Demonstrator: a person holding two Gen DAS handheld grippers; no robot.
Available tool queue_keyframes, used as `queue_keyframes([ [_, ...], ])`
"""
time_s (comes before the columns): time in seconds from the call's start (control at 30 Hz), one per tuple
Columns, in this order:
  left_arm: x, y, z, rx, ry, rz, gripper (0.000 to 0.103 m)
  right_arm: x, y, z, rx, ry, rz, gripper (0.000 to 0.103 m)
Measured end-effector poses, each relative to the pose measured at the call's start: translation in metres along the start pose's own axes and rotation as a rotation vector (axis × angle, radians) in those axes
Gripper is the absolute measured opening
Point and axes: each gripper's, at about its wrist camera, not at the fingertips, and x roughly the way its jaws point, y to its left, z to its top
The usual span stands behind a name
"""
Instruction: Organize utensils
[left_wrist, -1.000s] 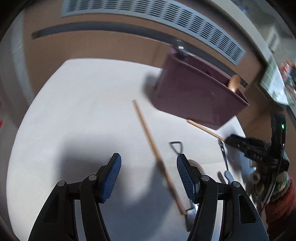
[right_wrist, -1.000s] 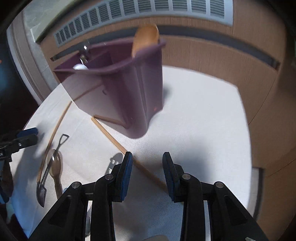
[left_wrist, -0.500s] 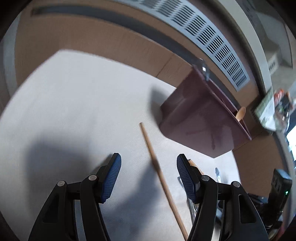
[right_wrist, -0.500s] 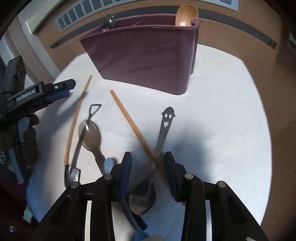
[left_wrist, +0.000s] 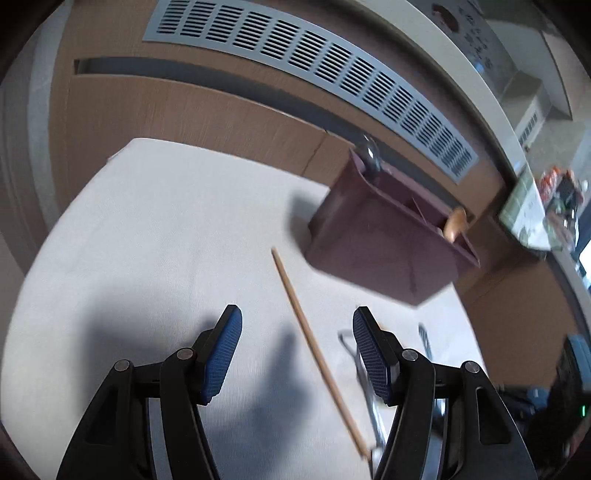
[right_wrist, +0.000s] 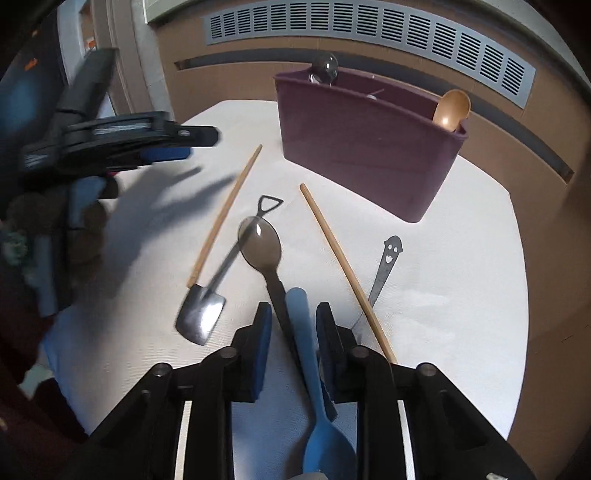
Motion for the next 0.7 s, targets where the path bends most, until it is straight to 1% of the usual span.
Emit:
queue_keyframes([
  [0.17,-0.004,-0.023,-0.022,0.080,0.060,0.063,0.063,0.007,-0.010,-0.006,0.050,-0.030,0.057,0.021],
  [0.2,-0.003,-0.030,-0.026,0.102,0.067,0.064,0.063,0.005,-0.012,-0.006,0.057,-0.039,0.061,0.021],
  [0.27,0.000,-0.043,-0.033,0.128,0.087,0.051,0.063,-0.001,-0.021,-0.005,0.086,-0.092,0.077,0.021],
  [0.37,0.009,-0.060,-0.039,0.136,0.129,0.018,0.063,0.003,-0.031,0.007,0.096,-0.131,0.045,0.021],
  [0.43,0.010,-0.066,-0.042,0.149,0.141,0.029,0.063,0.013,-0.036,0.014,0.091,-0.114,0.034,0.021],
  [0.47,0.009,-0.066,-0.043,0.155,0.140,0.044,0.063,0.022,-0.039,0.020,0.097,-0.085,0.017,0.021],
  [0.53,0.006,-0.064,-0.046,0.169,0.145,0.081,0.063,0.037,-0.040,0.028,0.097,-0.045,0.028,0.021],
  [0.63,0.002,-0.054,-0.051,0.172,0.165,0.105,0.063,0.057,-0.033,0.042,0.056,-0.001,0.043,0.022],
  [0.7,-0.002,-0.048,-0.054,0.164,0.168,0.116,0.063,0.065,-0.028,0.052,0.023,0.006,0.027,0.022],
])
